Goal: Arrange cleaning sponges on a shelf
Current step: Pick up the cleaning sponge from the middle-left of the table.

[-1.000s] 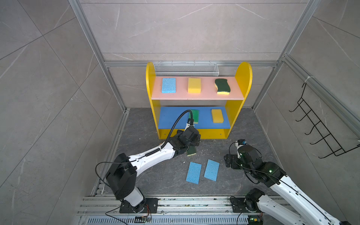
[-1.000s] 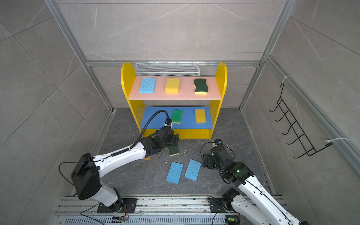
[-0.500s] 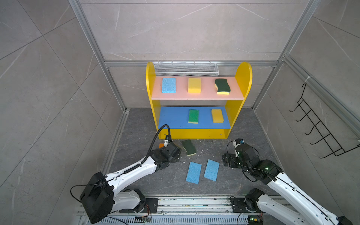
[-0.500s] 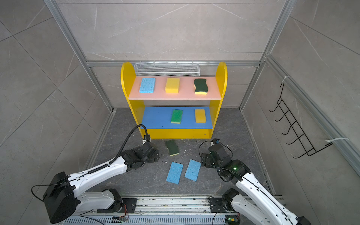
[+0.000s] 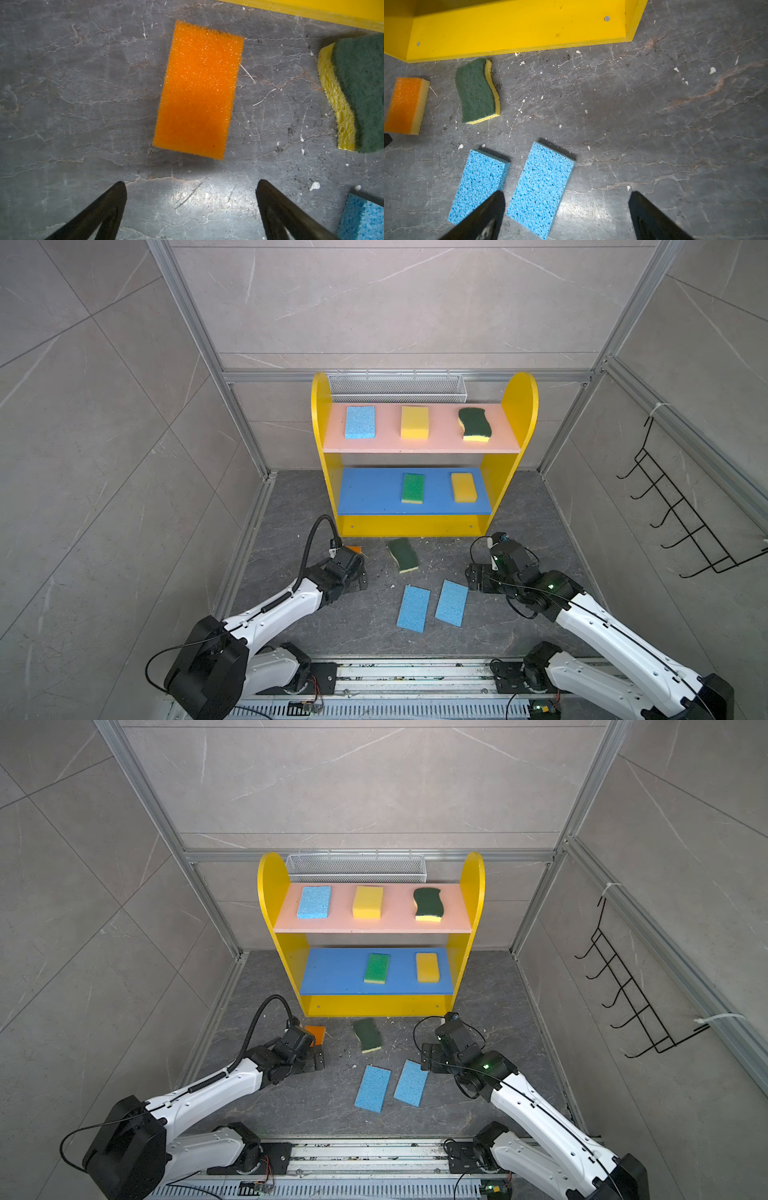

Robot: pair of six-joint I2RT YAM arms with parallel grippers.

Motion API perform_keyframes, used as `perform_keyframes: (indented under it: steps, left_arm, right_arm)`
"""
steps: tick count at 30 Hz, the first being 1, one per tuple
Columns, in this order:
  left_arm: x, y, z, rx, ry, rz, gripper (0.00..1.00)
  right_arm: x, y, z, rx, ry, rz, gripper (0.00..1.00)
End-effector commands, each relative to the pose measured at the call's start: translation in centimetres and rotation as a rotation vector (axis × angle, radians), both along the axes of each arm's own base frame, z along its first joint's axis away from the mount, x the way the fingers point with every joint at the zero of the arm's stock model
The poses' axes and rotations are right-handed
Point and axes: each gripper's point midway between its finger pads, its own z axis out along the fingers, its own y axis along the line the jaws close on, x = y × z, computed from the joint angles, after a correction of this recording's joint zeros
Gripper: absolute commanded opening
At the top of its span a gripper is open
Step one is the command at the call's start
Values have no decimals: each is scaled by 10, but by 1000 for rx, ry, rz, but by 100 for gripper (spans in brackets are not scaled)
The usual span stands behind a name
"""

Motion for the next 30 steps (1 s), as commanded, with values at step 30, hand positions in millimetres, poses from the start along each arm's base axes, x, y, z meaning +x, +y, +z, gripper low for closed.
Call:
perform_keyframes:
  steps: [30]
  left_arm:
    - [46, -13, -51, 78, 67, -94, 89]
  right_arm:
    - [12, -1, 12, -27, -29, -22, 95]
